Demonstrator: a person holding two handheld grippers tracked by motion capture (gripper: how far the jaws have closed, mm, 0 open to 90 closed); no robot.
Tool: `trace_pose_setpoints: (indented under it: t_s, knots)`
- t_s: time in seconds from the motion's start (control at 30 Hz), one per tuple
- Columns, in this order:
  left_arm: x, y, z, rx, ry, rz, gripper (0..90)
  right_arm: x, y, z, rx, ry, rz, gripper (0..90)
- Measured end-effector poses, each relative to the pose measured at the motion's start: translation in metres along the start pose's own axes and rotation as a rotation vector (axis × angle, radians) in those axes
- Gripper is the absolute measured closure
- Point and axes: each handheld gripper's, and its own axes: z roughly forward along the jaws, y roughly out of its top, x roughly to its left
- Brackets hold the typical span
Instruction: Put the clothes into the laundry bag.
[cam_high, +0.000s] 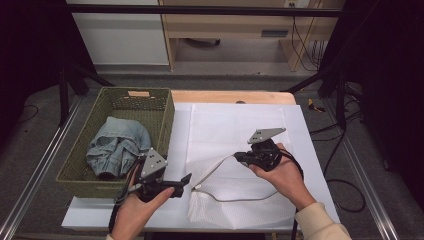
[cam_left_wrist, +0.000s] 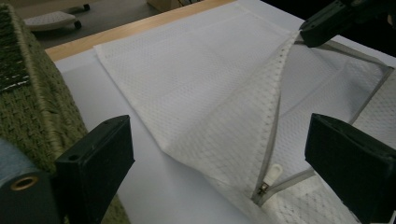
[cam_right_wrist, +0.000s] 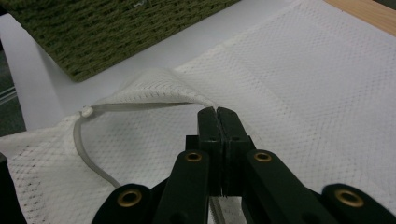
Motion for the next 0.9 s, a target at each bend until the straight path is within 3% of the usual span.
trace_pose_setpoints:
  t_s: [0.13, 0.43, 0.57, 0.63, 0.77, 0.9]
  knots:
    - [0.023, 0.013, -0.008, 0.009, 0.013, -0.030, 7.3, 0.001, 0.000, 0.000, -0.005, 0.014, -0.002, 89.7]
    - [0.061, 0.029, -0.024, 0.026, 0.175, -0.026, 6.9, 0.002, 0.000, -0.001, -0.006, 0.008, -0.019, 89.6]
    - [0.077, 0.035, -0.029, 0.074, 0.225, 0.017, 7.1, 0.005, -0.001, 0.000, 0.004, 0.005, -0.027, 89.6]
    - [0.086, 0.039, -0.032, 0.078, 0.254, 0.018, 7.2, 0.006, -0.003, 0.001, 0.006, 0.006, -0.037, 89.6]
    - [0.108, 0.045, -0.037, 0.086, 0.277, -0.012, 7.1, 0.010, -0.005, 0.003, 0.011, 0.011, -0.039, 89.6]
    - [0.130, 0.042, -0.031, 0.118, 0.304, -0.047, 7.3, 0.011, -0.006, 0.006, 0.014, 0.011, -0.039, 89.5]
